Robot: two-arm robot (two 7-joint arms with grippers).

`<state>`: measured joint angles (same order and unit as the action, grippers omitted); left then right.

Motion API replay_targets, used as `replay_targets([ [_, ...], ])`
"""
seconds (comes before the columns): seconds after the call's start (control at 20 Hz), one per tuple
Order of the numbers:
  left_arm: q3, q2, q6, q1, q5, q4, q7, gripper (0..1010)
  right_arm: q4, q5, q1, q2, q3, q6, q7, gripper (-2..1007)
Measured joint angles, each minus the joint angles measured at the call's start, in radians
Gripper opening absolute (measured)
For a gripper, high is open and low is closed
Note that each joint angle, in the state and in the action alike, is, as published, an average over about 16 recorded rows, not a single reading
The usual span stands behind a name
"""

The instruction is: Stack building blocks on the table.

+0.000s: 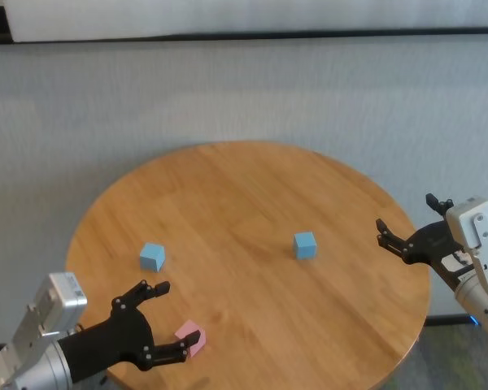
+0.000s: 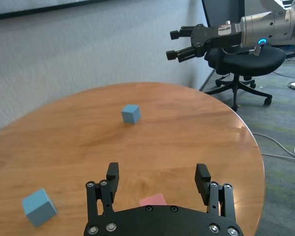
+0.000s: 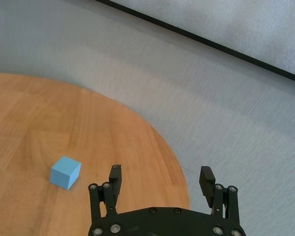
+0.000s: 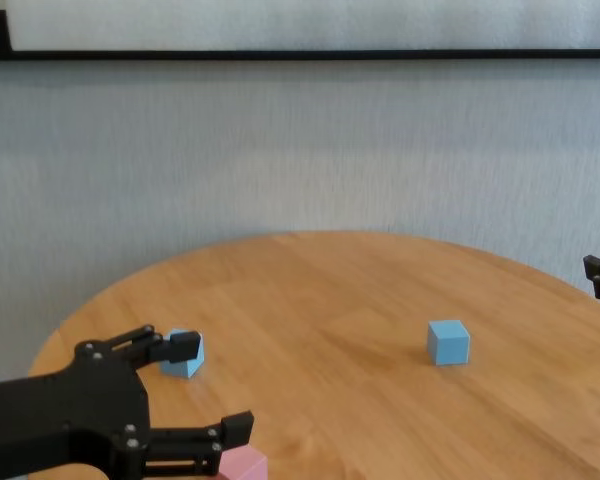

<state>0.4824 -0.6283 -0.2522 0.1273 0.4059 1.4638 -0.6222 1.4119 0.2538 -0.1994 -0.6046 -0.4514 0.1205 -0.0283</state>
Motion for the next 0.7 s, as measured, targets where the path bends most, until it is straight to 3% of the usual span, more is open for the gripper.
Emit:
replay_targets([
  [0.7,0.002,0.060,0.012,0.031,-0.008,-0.103,-0.052,1003,0.000,0.000,0.000,0.000,0.000,0.000,0.000,1000],
])
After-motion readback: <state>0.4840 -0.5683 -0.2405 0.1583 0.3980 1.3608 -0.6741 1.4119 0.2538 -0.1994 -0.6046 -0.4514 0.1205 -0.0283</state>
